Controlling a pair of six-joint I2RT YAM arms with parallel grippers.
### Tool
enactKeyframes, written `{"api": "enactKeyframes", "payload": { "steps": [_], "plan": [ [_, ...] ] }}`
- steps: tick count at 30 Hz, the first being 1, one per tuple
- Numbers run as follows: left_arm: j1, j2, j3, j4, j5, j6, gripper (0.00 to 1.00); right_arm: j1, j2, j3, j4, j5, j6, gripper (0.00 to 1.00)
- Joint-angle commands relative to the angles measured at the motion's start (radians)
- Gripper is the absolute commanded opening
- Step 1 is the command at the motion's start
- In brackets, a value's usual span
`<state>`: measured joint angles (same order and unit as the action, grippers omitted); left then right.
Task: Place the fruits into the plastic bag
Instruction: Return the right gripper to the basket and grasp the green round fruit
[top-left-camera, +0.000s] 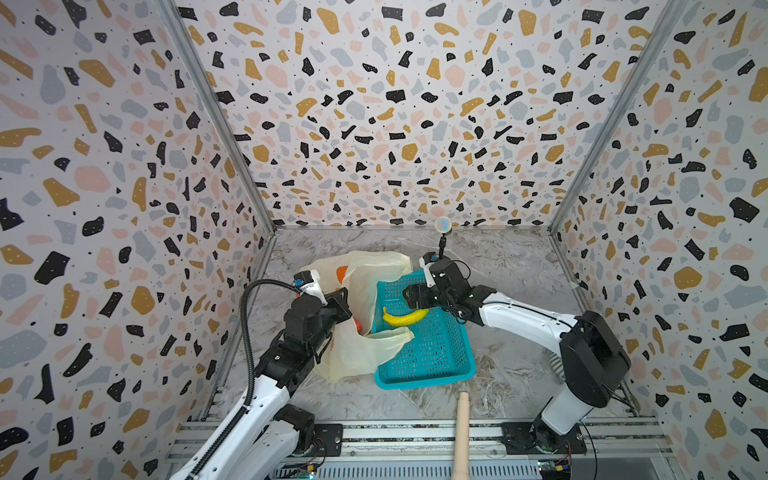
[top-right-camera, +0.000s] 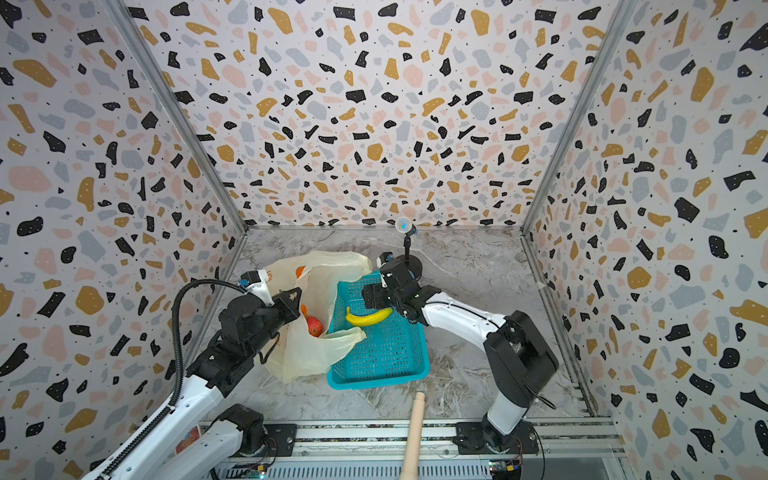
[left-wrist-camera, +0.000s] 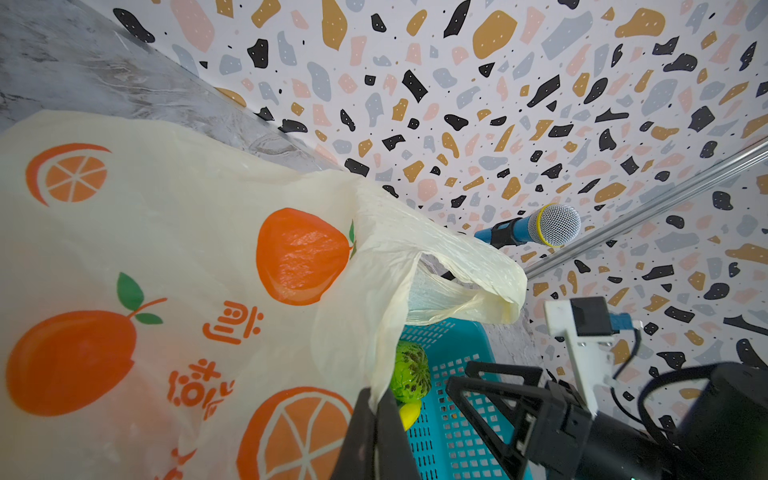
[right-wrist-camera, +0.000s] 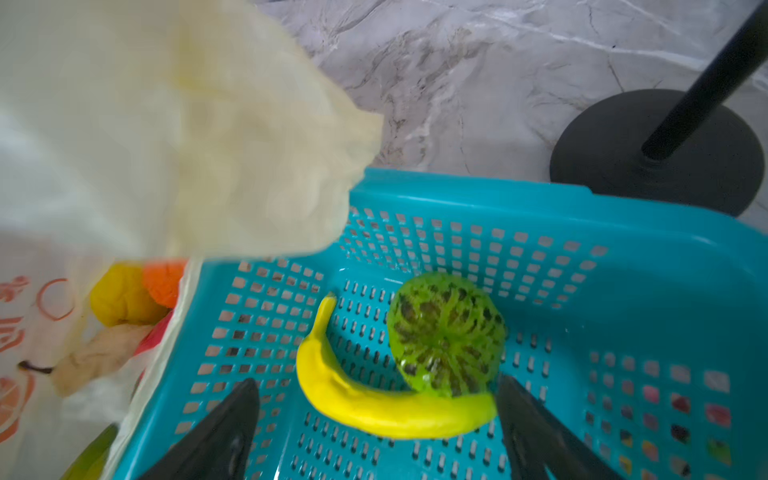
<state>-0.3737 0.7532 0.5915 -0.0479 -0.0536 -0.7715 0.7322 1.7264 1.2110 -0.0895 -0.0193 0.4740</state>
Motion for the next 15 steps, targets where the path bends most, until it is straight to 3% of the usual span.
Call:
{"api": "enactKeyframes", "payload": {
  "steps": [1,7,10,14,15],
  "plan": [
    [-0.001,-0.008,-0.002,0.026,0.003,0.000,0.00,-0.024,0.067,0.096,-0.154,-0.019,-0.076,0.90],
    [-0.001,-0.009,-0.004,0.029,0.007,-0.003,0.00,-0.027,0.194,0.168,-0.162,-0.016,-0.094,0.89],
    [-0.001,-0.008,-0.002,0.031,0.008,-0.003,0.00,-0.025,0.246,0.198,-0.165,-0.019,-0.098,0.84],
    [-0.001,-0.008,-0.001,0.028,0.008,0.000,0.00,-0.025,0.264,0.199,-0.155,-0.031,-0.104,0.68],
    [-0.001,-0.007,0.000,0.028,0.008,0.000,0.00,-0.025,0.256,0.187,-0.144,-0.036,-0.106,0.58]
  ]
}}
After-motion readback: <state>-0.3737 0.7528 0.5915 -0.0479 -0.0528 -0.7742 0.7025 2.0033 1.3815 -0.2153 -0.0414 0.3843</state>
